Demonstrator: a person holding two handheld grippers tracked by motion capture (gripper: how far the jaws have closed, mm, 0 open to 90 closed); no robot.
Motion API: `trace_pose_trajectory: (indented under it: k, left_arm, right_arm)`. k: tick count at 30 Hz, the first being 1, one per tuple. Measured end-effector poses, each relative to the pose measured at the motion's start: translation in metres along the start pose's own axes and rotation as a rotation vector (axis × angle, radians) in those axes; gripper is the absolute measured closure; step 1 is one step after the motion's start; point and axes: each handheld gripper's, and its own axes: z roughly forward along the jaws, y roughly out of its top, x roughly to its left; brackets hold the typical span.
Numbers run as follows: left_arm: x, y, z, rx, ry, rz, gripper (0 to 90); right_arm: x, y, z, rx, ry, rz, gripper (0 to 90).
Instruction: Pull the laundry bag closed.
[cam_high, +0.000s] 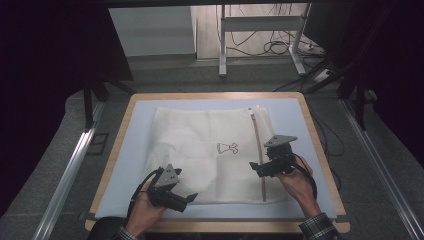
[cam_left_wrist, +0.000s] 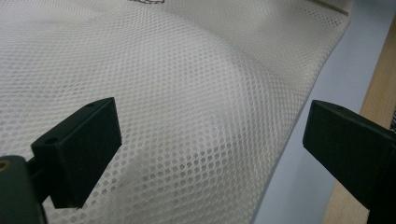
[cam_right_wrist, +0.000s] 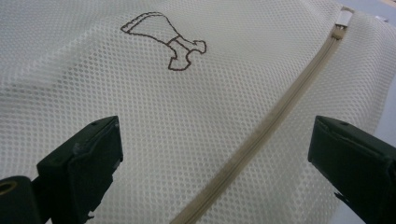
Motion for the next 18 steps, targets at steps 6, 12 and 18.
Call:
trace_pose_trajectory:
  k: [6, 12, 18]
  left_arm:
    - [0.002, -0.003, -0.005, -0.002, 0.011, -0.006, 3.9]
    - [0.003, -0.005, -0.009, 0.0, 0.026, -0.005, 3.9]
    - [0.003, -0.008, -0.013, 0.005, 0.039, -0.006, 3.9]
  right_arm:
    - [0.003, -0.008, -0.009, -0.009, -0.004, 0.002, 2.9]
    - [0.008, -0.016, -0.019, -0.02, -0.004, 0.007, 2.9]
    - [0.014, -0.023, -0.025, -0.023, 0.001, 0.001, 2.9]
